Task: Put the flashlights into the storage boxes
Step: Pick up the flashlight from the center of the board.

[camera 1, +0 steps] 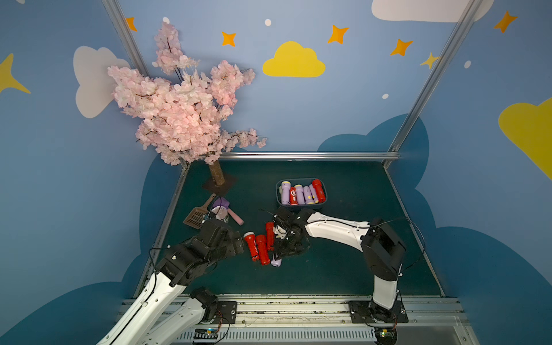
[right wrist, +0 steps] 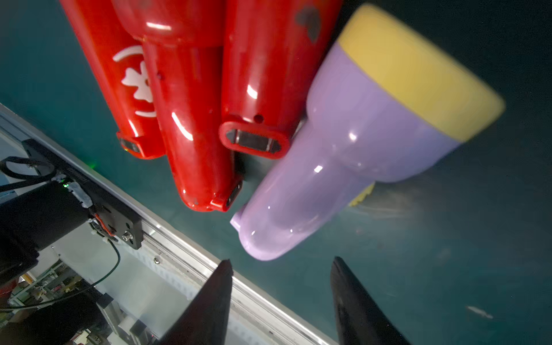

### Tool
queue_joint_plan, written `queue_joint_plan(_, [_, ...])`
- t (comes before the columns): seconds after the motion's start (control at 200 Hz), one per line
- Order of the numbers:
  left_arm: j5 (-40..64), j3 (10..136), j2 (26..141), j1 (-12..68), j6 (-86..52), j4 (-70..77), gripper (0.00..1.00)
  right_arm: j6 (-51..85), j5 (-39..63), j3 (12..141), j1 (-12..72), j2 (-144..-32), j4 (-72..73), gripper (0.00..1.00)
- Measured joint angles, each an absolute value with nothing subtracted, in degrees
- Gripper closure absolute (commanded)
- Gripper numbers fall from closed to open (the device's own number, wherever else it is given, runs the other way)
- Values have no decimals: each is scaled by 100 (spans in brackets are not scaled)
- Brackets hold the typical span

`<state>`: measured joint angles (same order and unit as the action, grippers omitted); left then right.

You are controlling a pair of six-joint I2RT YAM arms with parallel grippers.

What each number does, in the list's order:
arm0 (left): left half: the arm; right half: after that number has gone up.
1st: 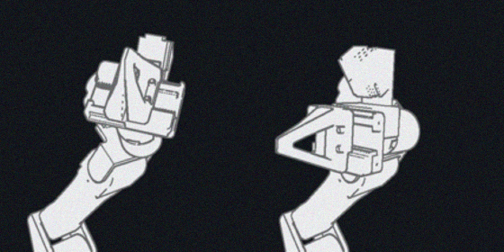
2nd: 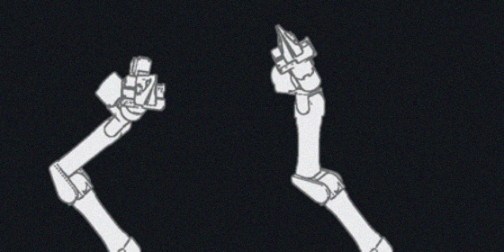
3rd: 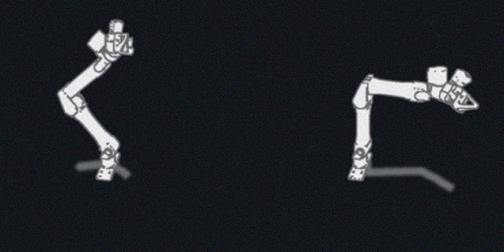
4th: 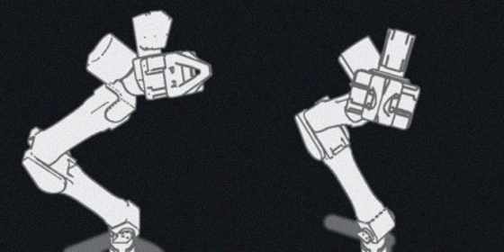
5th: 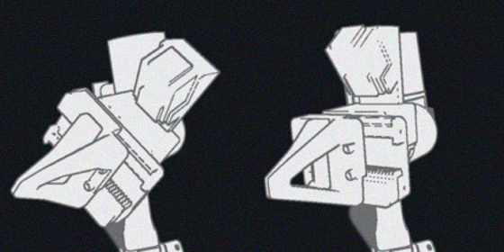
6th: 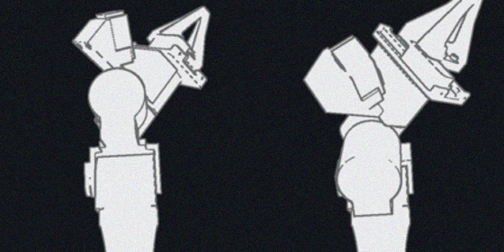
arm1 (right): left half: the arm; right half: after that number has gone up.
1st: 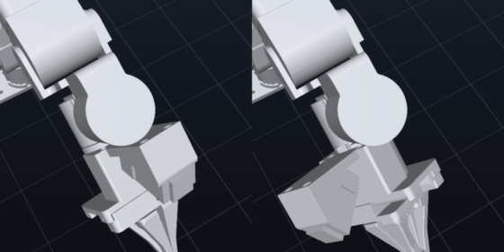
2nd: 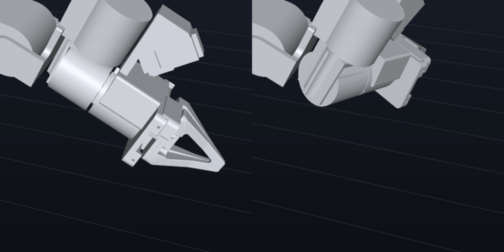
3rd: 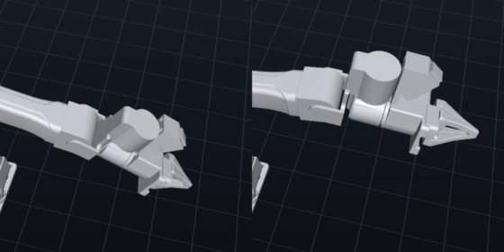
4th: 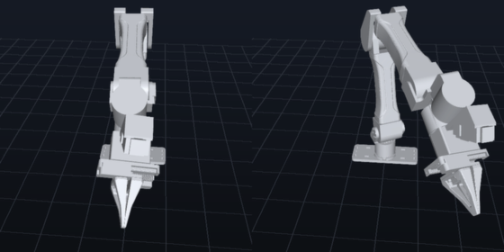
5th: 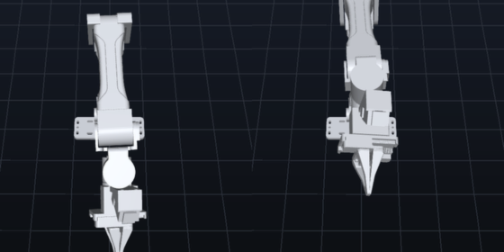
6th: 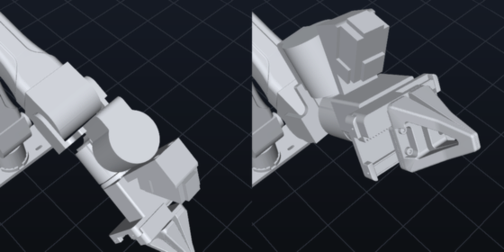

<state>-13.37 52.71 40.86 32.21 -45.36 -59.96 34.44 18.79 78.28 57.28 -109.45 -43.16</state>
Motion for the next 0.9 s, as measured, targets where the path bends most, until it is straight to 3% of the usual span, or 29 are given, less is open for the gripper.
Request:
queue_joint_plan(0.566, [148, 5384, 3616, 3216, -3395, -4912, 1, 3704, 1946, 7891, 5710, -11354, -3970, 52])
queue_joint_plan(0.896, [327, 5384, 3734, 3216, -3234, -4676, 1, 3701, 1763, 8029, 5677, -11454, -4209, 52])
